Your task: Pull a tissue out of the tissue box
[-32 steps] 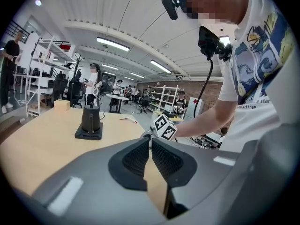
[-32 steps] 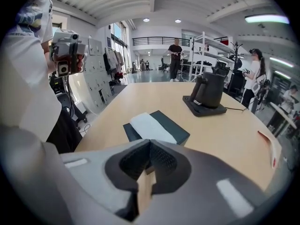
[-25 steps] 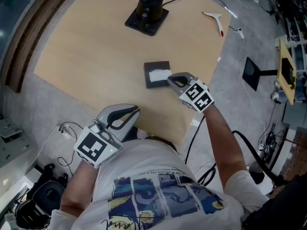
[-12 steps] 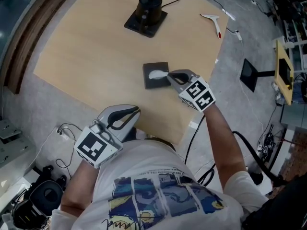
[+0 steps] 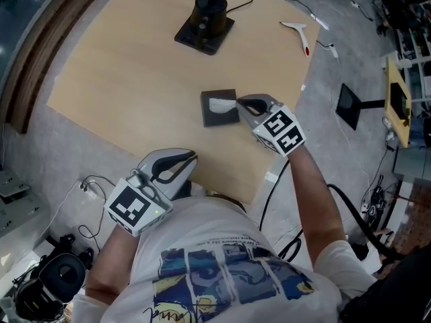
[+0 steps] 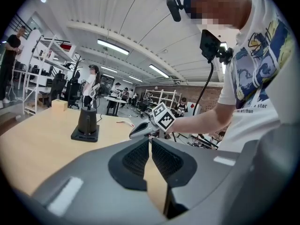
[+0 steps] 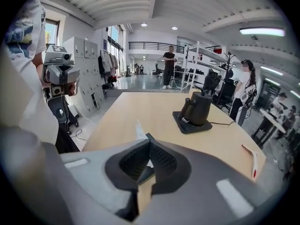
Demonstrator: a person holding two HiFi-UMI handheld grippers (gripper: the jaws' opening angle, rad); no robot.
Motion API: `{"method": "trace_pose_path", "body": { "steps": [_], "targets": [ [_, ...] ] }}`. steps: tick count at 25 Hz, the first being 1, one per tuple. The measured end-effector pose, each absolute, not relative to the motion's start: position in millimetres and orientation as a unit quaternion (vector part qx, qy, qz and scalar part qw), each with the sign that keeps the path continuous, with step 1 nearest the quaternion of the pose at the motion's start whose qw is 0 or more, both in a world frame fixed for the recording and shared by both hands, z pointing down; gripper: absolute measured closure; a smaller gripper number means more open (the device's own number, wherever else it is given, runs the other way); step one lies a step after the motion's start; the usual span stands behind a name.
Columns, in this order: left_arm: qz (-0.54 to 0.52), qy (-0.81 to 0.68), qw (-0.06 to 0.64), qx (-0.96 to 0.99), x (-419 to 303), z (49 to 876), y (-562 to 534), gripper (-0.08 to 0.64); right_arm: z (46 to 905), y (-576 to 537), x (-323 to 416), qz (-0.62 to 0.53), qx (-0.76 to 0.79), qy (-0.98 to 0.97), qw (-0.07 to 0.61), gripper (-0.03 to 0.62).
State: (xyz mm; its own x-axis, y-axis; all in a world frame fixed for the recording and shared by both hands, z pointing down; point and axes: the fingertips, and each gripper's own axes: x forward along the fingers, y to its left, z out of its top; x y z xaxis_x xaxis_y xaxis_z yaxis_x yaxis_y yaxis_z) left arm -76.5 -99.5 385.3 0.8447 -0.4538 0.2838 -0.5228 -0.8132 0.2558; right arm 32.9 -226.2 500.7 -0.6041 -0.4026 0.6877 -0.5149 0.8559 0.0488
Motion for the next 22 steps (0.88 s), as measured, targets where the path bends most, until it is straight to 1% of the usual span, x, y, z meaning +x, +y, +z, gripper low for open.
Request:
{"method": "trace_pose_path", "body": {
  "steps": [8, 14, 22],
  "targets": [
    [0.107, -0.251, 0.170, 0.947, -72.0, 381.2, -100.3, 0.537, 485.5, -229.9, 33.0, 0.068, 0.263, -0.894, 0.357, 0.589],
    [0.103, -0.248, 0.148, 0.952, -69.7, 382.2, -92.9, 0.537, 472.1, -225.5, 33.3, 0.054, 0.267, -0.896, 0.352, 0.589],
    [0.108, -0.250, 0.158, 0.949, -56.4, 381.3, -82.4, 0.537, 457.4, -219.8, 43.8, 0.042, 0.274, -0.899, 0.338, 0.589]
  ]
}}
